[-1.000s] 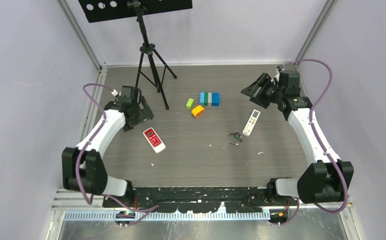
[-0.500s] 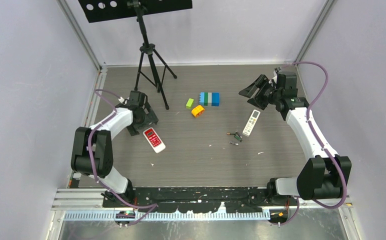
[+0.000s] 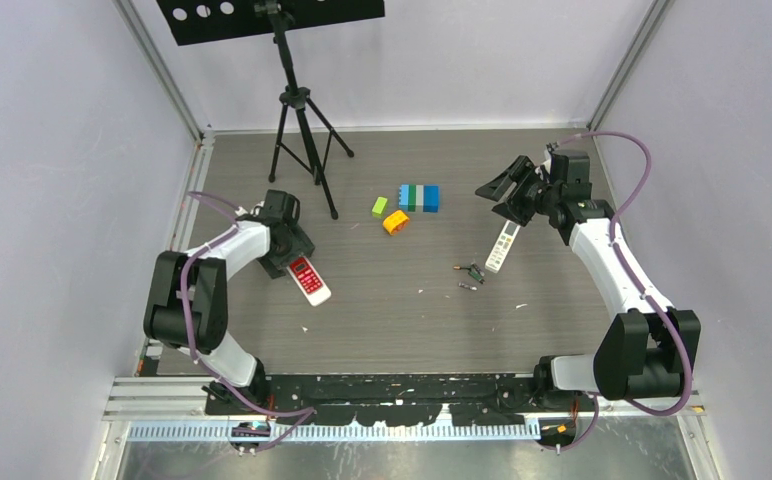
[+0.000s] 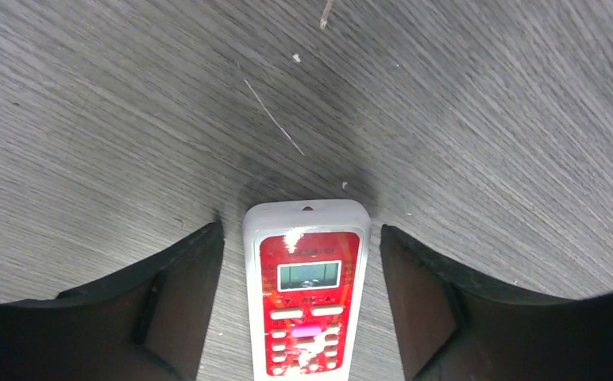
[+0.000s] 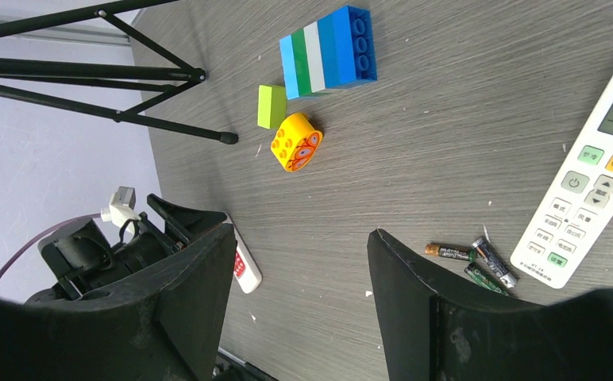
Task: Load the batteries into the remote control
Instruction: Pick up the remote control from the center of the board, then adjust the remote control, then remove the battery cover from the remote control.
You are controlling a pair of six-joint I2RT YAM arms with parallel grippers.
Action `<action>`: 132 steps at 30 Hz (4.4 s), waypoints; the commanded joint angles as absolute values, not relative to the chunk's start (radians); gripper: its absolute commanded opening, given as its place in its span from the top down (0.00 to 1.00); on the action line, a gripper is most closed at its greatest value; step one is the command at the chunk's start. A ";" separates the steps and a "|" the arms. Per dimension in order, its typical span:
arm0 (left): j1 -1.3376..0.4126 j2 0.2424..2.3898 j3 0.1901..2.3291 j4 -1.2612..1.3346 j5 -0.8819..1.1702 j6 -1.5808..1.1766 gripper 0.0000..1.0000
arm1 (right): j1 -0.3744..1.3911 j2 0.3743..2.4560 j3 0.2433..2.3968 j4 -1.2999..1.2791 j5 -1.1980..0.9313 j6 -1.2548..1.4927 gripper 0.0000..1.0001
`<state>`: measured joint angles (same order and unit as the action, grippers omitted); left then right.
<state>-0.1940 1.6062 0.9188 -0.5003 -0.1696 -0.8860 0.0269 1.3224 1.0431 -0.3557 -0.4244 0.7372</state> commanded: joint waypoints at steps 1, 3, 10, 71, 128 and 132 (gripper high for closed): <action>-0.266 1.631 0.883 -0.463 -0.216 -0.925 0.30 | 0.031 1.299 1.044 -0.307 -0.446 0.759 0.33; -0.285 1.646 0.894 -0.487 -0.234 -0.928 0.29 | 0.031 1.296 1.033 -0.304 -0.448 0.764 0.33; -0.318 1.672 0.915 -0.571 -0.306 -0.959 0.25 | 0.038 1.278 1.007 -0.298 -0.443 0.775 0.33; -0.324 1.081 1.007 -0.197 0.536 -0.835 0.11 | 0.790 1.335 1.002 0.094 -0.237 0.438 0.68; -0.175 1.007 0.841 0.331 0.705 -1.298 1.00 | 0.819 1.333 0.752 0.902 -0.246 1.310 0.60; -0.174 1.028 0.836 0.339 0.721 -1.310 1.00 | 0.824 1.342 0.718 0.971 -0.267 1.282 0.75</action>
<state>-0.1772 1.0187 0.8360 0.2543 0.7189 -1.2694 0.8154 1.3380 0.7368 0.8177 -0.2276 1.3087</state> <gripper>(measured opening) 0.210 0.323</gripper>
